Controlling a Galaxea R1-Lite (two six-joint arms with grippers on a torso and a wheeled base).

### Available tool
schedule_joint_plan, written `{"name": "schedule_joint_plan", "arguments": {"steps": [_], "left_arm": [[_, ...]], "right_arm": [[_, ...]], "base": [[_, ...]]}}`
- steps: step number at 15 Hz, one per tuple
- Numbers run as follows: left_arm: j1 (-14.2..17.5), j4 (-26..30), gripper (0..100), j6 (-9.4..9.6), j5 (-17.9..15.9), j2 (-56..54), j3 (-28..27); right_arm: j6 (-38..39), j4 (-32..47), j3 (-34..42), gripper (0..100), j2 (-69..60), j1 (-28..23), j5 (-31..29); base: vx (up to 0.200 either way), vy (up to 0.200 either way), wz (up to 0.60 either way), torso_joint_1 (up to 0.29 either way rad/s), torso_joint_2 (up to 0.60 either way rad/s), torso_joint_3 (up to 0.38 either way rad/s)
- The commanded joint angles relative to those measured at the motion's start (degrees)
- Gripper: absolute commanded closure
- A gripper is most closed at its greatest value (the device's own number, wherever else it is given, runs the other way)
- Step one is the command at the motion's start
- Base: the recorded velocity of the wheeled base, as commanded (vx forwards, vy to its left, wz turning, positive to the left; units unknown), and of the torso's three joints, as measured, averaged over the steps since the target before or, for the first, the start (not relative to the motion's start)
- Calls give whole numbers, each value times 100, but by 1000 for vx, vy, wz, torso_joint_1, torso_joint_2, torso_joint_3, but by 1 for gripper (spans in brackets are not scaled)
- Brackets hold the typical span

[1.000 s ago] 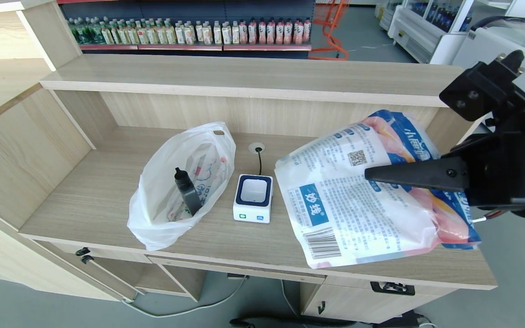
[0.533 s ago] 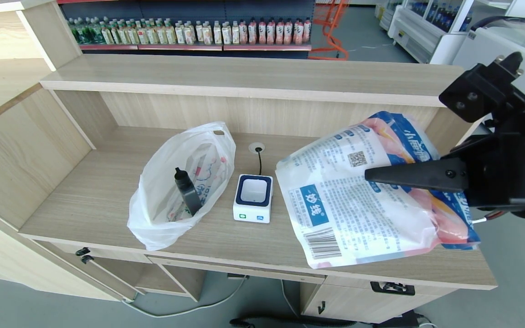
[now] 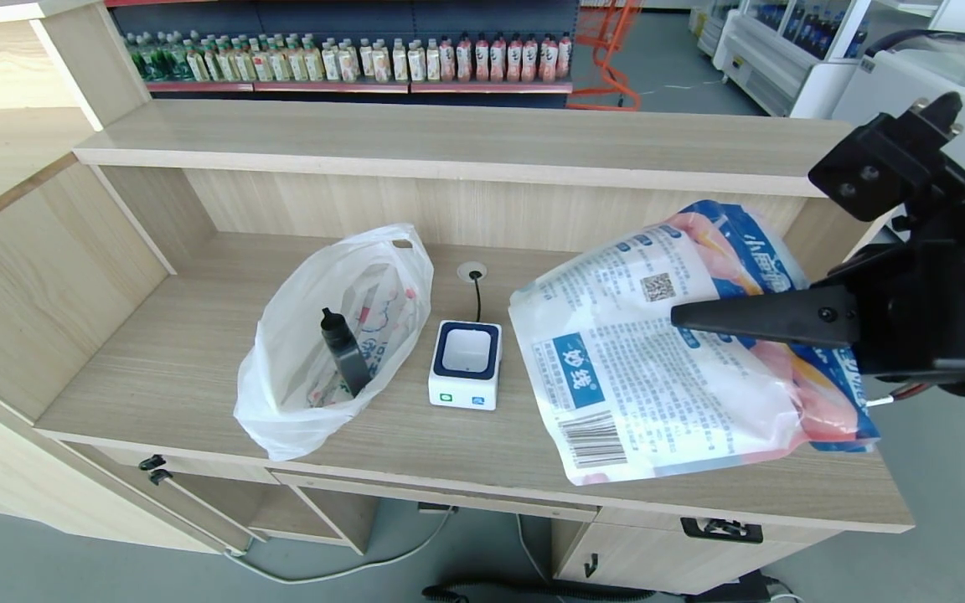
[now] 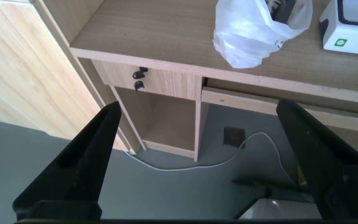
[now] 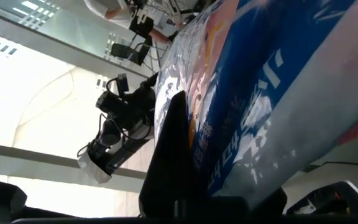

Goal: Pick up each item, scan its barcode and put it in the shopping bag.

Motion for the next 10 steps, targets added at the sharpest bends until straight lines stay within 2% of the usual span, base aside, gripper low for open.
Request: {"name": "schedule_joint_plan", "arguments": {"steps": [1,3,4,7,8,10], "left_arm": [[1,4,0,0,1,1,0],[1,-5,0,0,1,1,0],[1,-5,0,0,1,1,0],[1,4,0,0,1,1,0],[1,4,0,0,1,1,0],[1,-5,0,0,1,1,0]], "right_arm": [[-77,-18,16,100,-9,-7,-13],[-982,-1,51,100,-1,-182,-30],[-2177,25,201,100,-27,-402,-153],[-4647,25,710,100,-291,-727,-1234],[-5166,25,763,100,-334,-798,-1507],[-5605,25,904,100,-431,-929,-1990]], "base": [[0,0,0,0,0,0],[0,0,0,0,0,0],[0,0,0,0,0,0],[0,0,0,0,0,0],[0,0,0,0,0,0],[0,0,0,0,0,0]]}}
